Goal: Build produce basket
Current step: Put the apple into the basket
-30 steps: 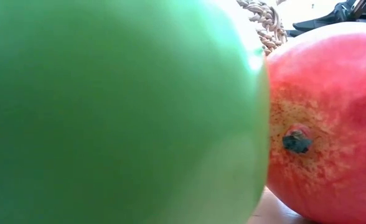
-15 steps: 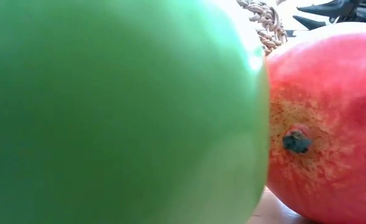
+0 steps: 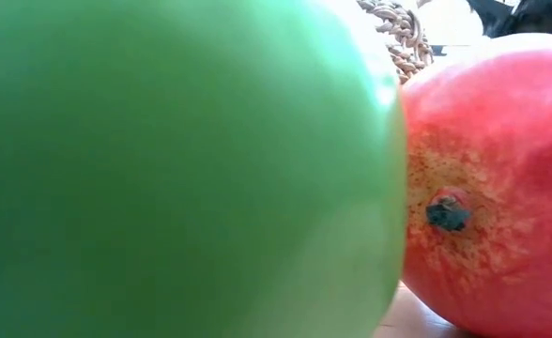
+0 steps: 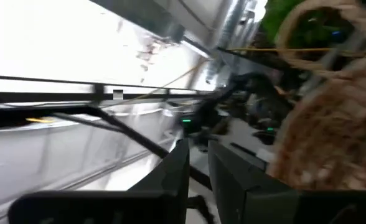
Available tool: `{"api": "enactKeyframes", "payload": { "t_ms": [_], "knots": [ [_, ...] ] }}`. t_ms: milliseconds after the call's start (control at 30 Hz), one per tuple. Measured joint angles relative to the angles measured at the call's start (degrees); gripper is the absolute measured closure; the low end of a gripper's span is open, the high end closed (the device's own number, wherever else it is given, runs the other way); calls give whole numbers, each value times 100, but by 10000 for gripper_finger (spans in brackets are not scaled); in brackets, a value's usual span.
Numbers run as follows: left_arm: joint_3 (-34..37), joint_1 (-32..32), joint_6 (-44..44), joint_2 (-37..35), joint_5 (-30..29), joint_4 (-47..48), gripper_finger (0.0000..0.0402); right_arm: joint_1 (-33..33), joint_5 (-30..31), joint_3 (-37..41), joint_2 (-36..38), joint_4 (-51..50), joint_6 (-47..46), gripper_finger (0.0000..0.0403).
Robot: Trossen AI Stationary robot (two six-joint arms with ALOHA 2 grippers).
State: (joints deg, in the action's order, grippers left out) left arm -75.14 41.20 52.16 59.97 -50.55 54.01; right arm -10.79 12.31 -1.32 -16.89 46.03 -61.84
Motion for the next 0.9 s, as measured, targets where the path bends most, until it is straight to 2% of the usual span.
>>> {"api": "enactKeyframes", "payload": {
  "t_ms": [167,267,400,533,700,900],
  "knots": [
    [1192,-70,-667,-839,3,-1652,5,-143,-424,-721,-178,31,210,338],
    [1881,-168,-1248,-1322,25,-2575,6,-348,-615,-1370,-534,-170,835,338],
    [2695,-327,-1788,-1920,64,-3491,6,-592,-773,-2378,-1154,-1389,1818,338],
    [3423,-448,-1988,-2566,320,-4127,6,-747,-711,-3291,-1968,-2552,2077,338],
    [4102,-451,-2028,-3452,427,-4458,6,-1037,-677,-4225,-2927,-3086,2180,338],
    [4648,-451,-2293,-4218,432,-4892,6,-1733,110,-5176,-3853,-4021,2114,338]
  ]
}}
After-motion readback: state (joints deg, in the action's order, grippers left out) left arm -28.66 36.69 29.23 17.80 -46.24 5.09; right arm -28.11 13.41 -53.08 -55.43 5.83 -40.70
